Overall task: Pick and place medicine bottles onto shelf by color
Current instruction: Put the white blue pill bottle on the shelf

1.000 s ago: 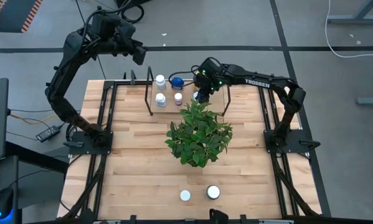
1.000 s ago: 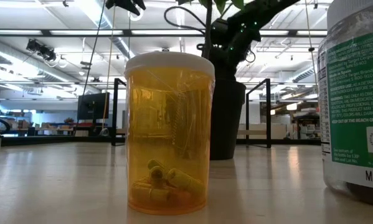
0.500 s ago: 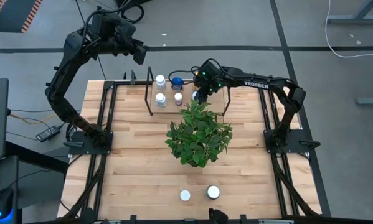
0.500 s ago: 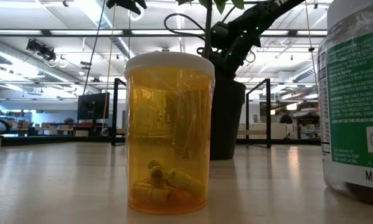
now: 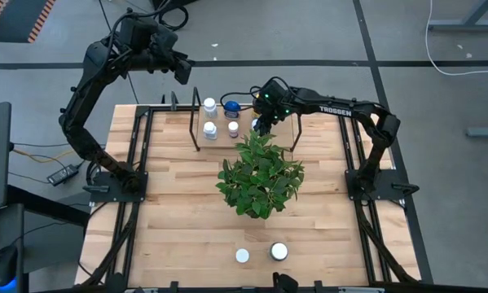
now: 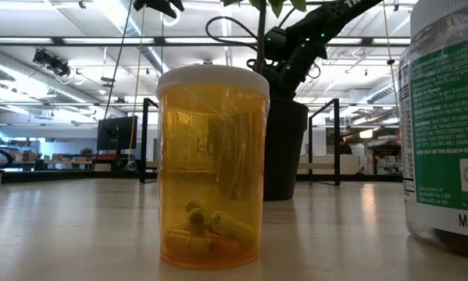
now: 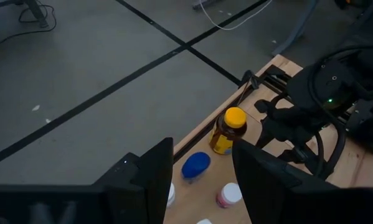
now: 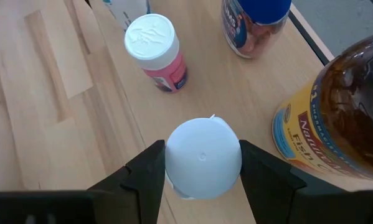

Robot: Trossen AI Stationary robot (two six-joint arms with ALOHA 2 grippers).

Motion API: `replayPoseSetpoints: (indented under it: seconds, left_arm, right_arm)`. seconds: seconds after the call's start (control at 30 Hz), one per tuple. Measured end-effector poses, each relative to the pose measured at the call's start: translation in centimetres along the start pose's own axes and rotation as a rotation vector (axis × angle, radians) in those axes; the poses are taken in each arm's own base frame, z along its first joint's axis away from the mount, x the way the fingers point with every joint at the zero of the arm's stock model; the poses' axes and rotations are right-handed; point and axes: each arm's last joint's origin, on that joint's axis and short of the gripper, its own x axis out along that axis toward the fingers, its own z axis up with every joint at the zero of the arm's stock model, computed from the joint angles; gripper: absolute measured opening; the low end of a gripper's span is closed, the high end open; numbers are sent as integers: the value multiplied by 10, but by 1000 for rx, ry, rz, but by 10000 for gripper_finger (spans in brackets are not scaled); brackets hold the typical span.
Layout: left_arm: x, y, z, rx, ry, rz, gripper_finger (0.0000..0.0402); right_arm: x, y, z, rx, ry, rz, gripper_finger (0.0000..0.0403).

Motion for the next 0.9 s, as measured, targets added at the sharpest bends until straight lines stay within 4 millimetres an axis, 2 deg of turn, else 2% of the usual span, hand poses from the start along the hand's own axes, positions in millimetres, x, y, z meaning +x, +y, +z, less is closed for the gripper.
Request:
replayPoseSetpoints:
  seconds: [0.4,0.63,0.9]
  left_arm:
    - [0,0,0,-2,0,-2,172]
    - [0,0,0,-2,2,-2,172]
    - [0,0,-2,-1,18,0,172]
  right_arm:
    - [0,0,0,1,1,0,193]
    - [10,1,-3,16,30,-7,193]
    - [11,4,-2,6,26,-41,196]
